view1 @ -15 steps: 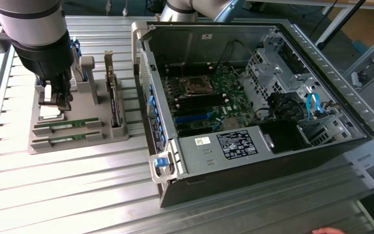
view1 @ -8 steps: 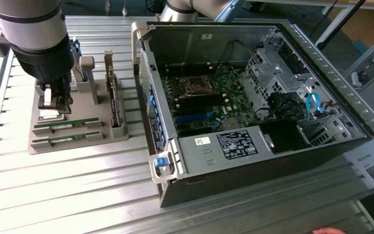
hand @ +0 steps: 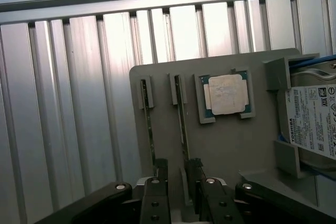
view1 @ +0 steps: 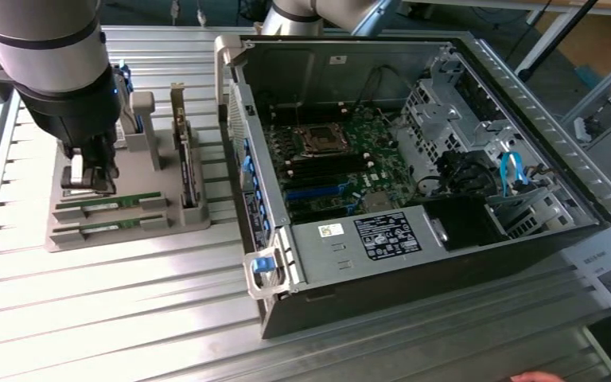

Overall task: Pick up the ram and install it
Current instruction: 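Pick up the ram and move it above insertion slot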

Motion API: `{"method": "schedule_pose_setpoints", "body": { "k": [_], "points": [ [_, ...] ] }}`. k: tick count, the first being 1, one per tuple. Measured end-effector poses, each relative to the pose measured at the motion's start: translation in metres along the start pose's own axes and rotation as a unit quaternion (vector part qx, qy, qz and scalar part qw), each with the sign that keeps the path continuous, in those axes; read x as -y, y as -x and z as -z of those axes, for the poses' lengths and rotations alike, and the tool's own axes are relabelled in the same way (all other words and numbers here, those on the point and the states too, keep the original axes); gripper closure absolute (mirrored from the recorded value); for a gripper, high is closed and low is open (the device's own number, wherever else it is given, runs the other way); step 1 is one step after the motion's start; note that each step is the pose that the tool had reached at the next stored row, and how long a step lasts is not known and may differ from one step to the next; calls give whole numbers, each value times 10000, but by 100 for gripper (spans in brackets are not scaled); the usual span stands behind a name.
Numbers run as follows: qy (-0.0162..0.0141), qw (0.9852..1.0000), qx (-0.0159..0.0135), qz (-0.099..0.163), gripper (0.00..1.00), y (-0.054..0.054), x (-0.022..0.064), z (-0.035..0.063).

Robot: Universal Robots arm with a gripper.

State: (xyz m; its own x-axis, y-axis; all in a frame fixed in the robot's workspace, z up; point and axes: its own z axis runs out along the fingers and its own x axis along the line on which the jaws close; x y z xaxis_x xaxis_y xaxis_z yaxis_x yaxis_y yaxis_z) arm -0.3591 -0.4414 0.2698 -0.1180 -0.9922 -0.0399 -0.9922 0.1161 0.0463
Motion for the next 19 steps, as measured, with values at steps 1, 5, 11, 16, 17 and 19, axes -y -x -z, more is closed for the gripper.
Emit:
{"method": "schedule_pose_setpoints", "body": {
  "k": [1, 5, 11, 16, 17, 19],
  "points": [
    [0, 10000, 0, 0, 70, -17, 2, 1],
    [1, 10000, 2, 0, 70, -77, 9, 5],
    [1, 10000, 4, 0, 70, -129, 15, 6],
    [1, 10000, 3, 10, 70, -129, 15, 7],
    [2, 10000, 2, 27, 70, -130, 15, 7],
    [4, 10000, 0, 73, 70, -130, 15, 7]
  ]
}}
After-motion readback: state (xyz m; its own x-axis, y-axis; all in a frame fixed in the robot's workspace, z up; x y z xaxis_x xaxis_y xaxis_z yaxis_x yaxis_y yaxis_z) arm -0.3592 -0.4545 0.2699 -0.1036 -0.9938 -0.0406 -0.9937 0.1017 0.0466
